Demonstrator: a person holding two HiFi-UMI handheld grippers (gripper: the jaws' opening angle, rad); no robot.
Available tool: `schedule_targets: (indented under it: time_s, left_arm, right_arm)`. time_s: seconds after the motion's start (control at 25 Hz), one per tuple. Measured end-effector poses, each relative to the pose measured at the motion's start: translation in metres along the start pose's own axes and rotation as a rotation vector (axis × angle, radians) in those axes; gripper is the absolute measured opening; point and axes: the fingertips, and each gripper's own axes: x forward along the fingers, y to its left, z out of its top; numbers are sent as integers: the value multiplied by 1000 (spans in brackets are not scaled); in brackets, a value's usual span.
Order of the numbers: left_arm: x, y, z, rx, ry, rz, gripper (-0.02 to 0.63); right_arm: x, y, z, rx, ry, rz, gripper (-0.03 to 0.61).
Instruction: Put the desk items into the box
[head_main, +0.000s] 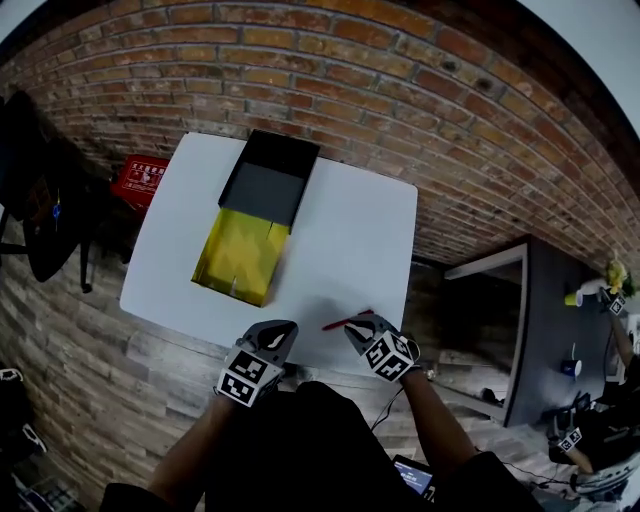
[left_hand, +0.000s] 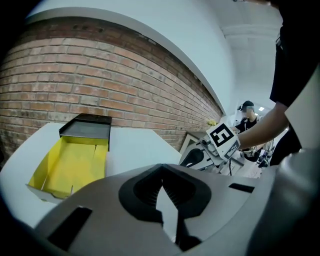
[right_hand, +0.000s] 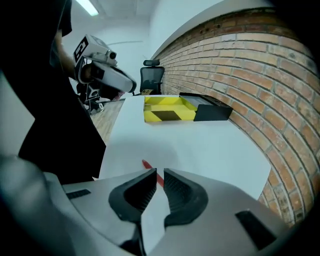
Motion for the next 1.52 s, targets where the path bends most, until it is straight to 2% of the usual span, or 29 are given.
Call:
schedule_targets:
  time_s: [0.36, 0.6, 0.72, 1.08, 1.4, 1.52]
  left_arm:
    - [48, -14, -8, 64, 91, -60, 14]
    - [62, -18, -2, 68, 98, -59, 14]
    - [64, -16, -2, 66, 100, -47, 14]
    - [59, -9, -8, 52, 106, -15, 14]
    - [59, -7, -7, 49, 104, -10, 14]
    - [59, -6, -8, 51, 107, -7, 14]
  right_arm:
    - [17, -2, -19, -251, 154, 70, 93]
    - [27, 0, -29, -475, 250, 144, 98]
    - [30, -1, -32, -540, 280, 172, 98]
    - [36, -3, -37, -601, 335, 228, 98]
    - [38, -4, -42, -587, 360, 260, 97]
    - [39, -1, -42, -579, 371, 278, 76]
